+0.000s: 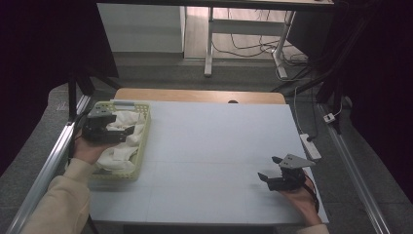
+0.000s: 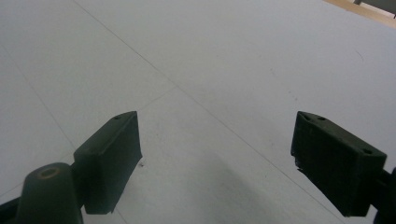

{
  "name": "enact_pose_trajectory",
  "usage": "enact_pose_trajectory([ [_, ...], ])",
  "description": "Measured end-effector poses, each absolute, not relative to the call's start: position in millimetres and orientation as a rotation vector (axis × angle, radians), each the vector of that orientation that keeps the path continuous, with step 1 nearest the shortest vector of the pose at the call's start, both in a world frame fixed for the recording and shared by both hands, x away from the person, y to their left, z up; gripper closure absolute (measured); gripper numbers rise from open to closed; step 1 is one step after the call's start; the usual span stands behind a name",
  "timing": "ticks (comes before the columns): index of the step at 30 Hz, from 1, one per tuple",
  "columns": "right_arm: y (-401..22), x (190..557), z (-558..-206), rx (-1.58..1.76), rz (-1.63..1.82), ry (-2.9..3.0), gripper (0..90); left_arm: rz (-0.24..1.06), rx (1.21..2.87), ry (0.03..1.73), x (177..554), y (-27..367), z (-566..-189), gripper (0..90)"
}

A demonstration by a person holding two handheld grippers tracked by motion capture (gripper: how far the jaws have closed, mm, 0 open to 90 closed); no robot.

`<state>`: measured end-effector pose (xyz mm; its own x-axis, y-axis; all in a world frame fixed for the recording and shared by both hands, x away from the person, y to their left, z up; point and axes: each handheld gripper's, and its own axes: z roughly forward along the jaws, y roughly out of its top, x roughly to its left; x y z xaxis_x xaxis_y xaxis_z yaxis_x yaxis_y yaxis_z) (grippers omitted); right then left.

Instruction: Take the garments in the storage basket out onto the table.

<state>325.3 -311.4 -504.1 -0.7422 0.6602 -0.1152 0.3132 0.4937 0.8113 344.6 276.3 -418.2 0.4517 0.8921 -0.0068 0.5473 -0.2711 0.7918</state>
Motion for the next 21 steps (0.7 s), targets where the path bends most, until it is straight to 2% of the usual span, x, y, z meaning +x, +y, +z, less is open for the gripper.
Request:
enact_pose_trajectory([
  [21, -311, 327, -506, 0.811, 1.132, 2.341, 16.0, 0.587, 1.985, 1.288, 376, 290, -416, 17.9],
])
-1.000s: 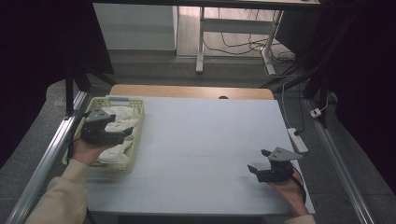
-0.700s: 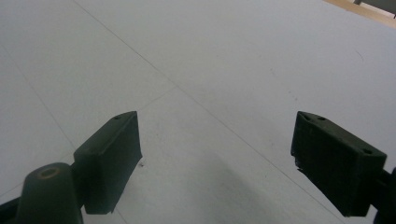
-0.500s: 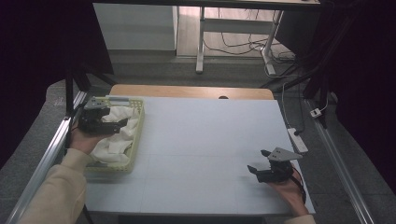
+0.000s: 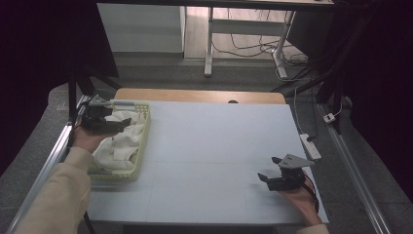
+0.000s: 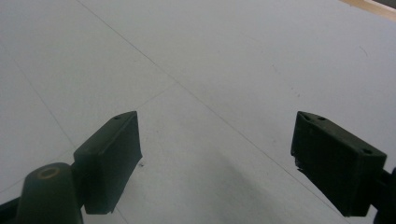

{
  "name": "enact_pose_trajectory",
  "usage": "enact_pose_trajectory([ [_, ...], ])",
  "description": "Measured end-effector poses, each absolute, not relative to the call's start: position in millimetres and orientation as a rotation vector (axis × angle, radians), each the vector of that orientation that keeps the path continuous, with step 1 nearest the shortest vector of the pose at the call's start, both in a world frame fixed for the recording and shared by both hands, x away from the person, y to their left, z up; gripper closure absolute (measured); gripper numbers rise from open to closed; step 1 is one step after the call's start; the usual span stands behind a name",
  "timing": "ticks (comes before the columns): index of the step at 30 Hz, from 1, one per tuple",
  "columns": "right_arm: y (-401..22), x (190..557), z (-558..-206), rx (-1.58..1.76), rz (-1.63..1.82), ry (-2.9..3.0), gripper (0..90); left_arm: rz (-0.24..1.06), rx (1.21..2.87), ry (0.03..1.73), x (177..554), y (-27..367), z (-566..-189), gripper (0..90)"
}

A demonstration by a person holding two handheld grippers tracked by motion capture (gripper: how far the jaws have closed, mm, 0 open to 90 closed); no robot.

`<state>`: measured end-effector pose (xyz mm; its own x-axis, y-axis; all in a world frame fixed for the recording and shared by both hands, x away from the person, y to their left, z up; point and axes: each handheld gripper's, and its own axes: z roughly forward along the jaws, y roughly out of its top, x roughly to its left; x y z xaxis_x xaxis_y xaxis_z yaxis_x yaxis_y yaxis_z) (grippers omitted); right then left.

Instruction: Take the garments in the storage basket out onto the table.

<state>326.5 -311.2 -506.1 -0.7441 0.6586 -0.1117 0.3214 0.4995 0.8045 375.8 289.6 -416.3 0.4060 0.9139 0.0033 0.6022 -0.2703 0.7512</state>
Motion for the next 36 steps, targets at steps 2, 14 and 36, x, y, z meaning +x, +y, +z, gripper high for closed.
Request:
enact_pose_trajectory([
  [2, -311, 327, -506, 0.812, 1.130, 2.343, 16.0, 0.584, 1.992, 1.302, 380, 291, -418, 17.9],
  [14, -311, 327, -508, 0.810, 1.122, 2.353, 16.0, 0.539, 2.010, 1.437, 411, 309, -437, 18.1],
  [36, -309, 328, -511, 0.818, 1.108, 2.370, 16.0, 0.423, 2.082, 1.523, 419, 327, -471, 15.2],
])
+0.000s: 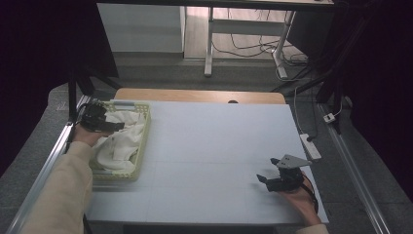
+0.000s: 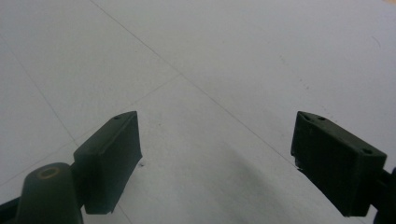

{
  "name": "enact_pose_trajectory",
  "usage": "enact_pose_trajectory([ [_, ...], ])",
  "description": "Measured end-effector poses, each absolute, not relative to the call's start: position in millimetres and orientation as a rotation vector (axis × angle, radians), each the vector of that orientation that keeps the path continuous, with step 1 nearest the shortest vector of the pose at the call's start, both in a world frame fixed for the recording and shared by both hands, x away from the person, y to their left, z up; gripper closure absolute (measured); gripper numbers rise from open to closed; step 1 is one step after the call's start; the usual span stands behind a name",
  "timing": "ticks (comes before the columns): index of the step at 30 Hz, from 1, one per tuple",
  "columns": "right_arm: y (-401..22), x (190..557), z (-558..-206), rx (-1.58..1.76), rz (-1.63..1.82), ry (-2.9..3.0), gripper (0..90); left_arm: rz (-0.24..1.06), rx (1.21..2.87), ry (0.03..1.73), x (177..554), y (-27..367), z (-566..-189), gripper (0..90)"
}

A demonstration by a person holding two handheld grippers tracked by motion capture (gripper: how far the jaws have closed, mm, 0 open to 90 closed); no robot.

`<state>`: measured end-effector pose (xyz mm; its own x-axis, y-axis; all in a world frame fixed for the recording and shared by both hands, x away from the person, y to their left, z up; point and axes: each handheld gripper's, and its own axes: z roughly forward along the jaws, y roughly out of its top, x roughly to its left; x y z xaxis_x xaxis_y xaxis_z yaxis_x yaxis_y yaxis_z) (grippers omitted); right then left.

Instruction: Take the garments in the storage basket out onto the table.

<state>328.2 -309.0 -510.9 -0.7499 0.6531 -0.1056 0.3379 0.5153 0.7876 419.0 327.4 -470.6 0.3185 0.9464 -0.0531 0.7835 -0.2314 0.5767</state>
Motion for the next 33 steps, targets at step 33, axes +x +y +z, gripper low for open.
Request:
enact_pose_trajectory([
  [33, -308, 329, -513, 0.812, 1.083, 2.396, 15.9, 0.398, 2.262, 1.575, 437, 312, -509, 3.7],
])
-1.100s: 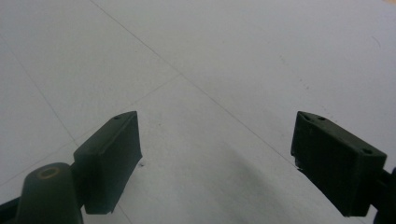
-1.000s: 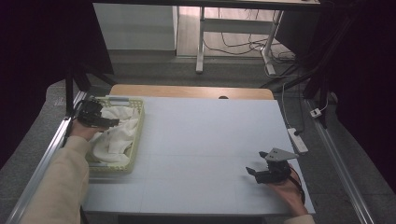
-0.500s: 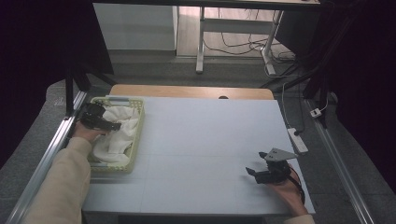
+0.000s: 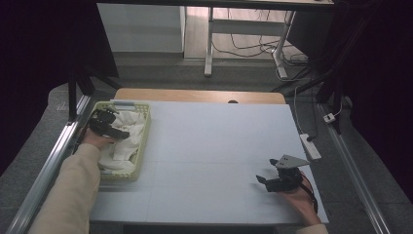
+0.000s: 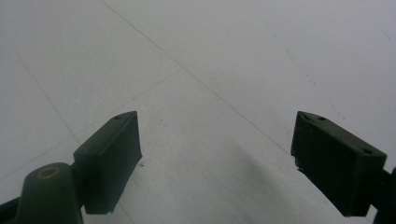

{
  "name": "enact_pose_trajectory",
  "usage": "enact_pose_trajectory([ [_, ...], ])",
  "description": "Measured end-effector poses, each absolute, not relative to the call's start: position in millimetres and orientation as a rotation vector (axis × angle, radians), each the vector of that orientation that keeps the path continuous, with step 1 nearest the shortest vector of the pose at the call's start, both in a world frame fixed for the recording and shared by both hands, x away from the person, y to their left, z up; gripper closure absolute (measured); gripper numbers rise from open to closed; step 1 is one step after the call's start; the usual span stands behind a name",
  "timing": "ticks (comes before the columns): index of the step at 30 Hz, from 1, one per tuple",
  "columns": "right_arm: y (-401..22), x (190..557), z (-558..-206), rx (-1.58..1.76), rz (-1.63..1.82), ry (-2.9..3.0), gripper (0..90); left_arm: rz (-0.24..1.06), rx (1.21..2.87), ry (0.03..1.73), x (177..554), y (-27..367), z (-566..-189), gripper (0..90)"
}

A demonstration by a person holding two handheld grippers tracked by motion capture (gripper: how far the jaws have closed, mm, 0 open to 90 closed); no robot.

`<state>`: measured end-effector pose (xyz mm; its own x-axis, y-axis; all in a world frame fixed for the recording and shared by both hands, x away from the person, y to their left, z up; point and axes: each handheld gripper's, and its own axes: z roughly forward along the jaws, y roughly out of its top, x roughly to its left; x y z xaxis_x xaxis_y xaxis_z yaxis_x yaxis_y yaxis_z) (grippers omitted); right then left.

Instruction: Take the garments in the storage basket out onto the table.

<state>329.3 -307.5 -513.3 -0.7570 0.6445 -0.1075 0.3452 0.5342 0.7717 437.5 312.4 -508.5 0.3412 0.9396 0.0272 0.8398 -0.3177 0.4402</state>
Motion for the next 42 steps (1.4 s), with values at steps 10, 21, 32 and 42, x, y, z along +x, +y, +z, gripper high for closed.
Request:
enact_pose_trajectory([
  [10, -307, 329, -514, 0.814, 1.074, 2.400, 16.0, 0.371, 2.299, 1.584, 441, 306, -517, 4.6],
  [21, -306, 330, -515, 0.811, 1.055, 2.409, 16.0, 0.326, 2.278, 1.605, 443, 307, -526, 6.1],
  [32, -306, 330, -515, 0.809, 1.050, 2.408, 16.0, 0.336, 2.305, 1.543, 439, 305, -520, 40.9],
  [42, -306, 329, -515, 0.806, 1.050, 2.403, 16.1, 0.406, 2.324, 1.507, 432, 301, -519, 69.9],
])
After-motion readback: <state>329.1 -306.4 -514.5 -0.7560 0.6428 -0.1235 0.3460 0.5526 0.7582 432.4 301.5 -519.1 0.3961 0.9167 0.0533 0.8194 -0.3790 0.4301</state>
